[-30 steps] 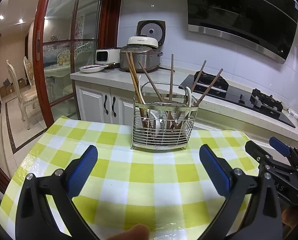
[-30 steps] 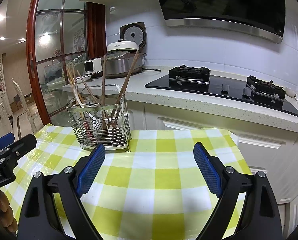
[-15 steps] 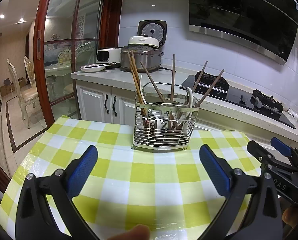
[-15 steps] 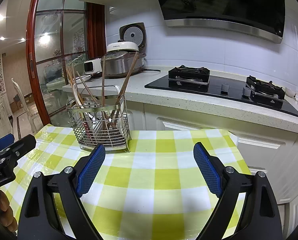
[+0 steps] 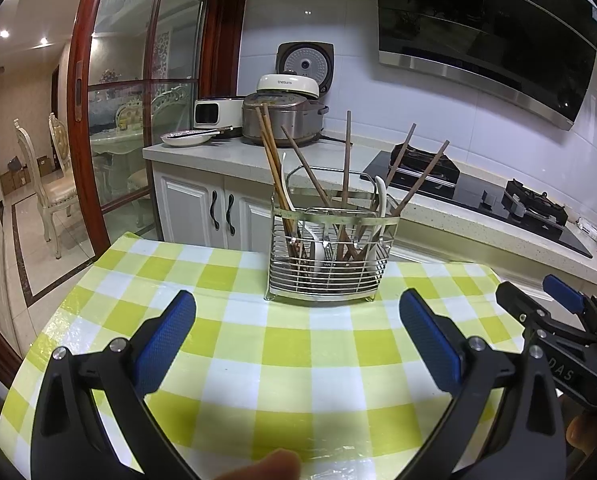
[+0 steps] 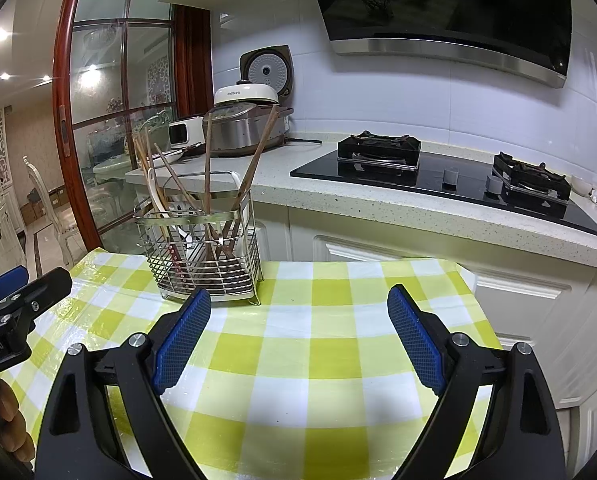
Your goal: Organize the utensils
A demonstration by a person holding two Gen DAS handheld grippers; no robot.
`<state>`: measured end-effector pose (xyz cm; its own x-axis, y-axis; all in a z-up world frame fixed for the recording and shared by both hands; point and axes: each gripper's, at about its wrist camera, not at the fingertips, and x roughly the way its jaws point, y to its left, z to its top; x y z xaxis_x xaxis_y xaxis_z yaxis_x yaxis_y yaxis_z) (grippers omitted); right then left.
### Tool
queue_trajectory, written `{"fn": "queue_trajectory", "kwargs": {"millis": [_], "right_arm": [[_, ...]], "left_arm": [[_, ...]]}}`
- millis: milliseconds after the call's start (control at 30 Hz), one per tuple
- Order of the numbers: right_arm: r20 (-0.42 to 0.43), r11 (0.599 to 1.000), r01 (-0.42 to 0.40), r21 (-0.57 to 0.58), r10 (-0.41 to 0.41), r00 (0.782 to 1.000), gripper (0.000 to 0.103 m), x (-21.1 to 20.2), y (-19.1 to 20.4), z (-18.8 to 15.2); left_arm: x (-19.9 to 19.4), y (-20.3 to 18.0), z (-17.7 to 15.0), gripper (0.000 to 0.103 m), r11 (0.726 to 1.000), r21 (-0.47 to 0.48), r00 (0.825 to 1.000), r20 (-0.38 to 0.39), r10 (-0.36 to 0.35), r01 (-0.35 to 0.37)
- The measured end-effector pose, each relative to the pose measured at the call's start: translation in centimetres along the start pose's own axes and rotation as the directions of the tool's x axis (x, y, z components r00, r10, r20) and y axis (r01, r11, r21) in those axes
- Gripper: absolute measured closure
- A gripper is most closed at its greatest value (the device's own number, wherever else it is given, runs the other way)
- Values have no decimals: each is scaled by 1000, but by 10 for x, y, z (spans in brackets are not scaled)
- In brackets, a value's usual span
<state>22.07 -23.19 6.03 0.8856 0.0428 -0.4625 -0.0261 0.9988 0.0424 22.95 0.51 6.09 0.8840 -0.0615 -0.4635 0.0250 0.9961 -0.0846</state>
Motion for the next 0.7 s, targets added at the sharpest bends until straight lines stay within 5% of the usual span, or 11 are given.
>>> {"fn": "queue_trajectory", "kwargs": {"millis": [700], "right_arm": [[-3,1000,-3,-4,3,1000,19,-2,0,2]], "left_arm": [[0,1,0,4,1000,-1,1000,1,0,0]]}}
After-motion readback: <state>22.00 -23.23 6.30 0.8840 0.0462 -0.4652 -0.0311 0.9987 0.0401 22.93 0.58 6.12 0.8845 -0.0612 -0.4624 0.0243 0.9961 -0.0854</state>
